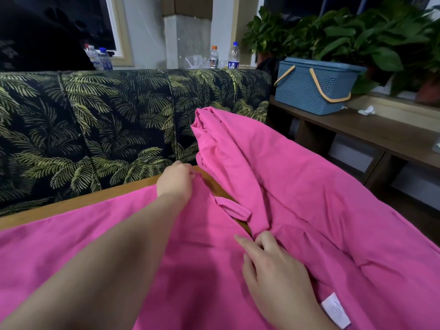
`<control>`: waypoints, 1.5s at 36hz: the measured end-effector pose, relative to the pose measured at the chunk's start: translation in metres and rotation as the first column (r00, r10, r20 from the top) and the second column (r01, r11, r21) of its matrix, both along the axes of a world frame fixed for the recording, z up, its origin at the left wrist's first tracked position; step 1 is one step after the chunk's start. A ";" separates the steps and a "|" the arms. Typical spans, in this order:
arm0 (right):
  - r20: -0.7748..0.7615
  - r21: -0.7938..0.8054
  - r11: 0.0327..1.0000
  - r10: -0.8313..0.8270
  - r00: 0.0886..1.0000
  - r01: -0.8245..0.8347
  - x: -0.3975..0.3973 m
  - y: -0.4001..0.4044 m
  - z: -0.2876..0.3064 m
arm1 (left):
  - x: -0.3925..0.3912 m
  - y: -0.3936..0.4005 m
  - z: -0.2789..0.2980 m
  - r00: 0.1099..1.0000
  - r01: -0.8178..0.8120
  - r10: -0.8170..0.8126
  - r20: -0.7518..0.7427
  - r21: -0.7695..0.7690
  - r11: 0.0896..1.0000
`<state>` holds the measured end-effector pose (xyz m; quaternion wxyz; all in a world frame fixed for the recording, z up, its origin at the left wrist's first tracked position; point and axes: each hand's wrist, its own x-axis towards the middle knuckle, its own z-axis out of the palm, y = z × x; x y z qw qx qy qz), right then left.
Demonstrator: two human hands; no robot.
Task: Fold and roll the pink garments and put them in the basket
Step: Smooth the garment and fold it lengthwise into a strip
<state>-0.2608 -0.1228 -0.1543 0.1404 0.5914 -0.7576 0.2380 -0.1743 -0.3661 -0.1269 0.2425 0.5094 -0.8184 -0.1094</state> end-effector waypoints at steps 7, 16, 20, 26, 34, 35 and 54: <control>-0.009 0.022 0.999 -0.025 1.000 0.025 0.000 0.000 0.000 | -0.004 -0.001 -0.006 1.000 0.001 0.001 0.028 -0.055 0.999; -0.014 0.024 0.999 -0.028 1.000 0.028 0.000 0.002 0.000 | 0.000 0.004 -0.010 0.998 0.052 -0.058 -0.027 -0.171 0.984; -0.005 0.030 0.999 -0.030 1.000 0.031 0.001 0.003 0.001 | 0.001 0.006 -0.008 0.989 0.017 -0.042 -0.141 -0.174 0.985; 0.008 0.027 0.999 -0.036 0.999 0.036 0.002 0.003 0.002 | -0.002 0.008 -0.003 0.978 -0.051 0.012 -0.209 -0.183 0.982; 0.026 0.036 0.999 -0.032 0.999 0.031 0.001 0.003 0.002 | -0.011 0.002 -0.008 0.998 -0.024 0.013 -0.069 -0.152 0.988; 0.028 0.039 0.999 -0.029 0.999 0.028 0.001 0.003 0.002 | -0.012 0.000 -0.010 0.998 -0.019 0.011 -0.054 -0.141 0.990; 0.286 0.194 0.981 -0.037 0.958 -0.019 0.000 0.011 0.023 | 0.010 0.141 -0.009 0.928 0.193 -0.258 0.269 0.245 0.950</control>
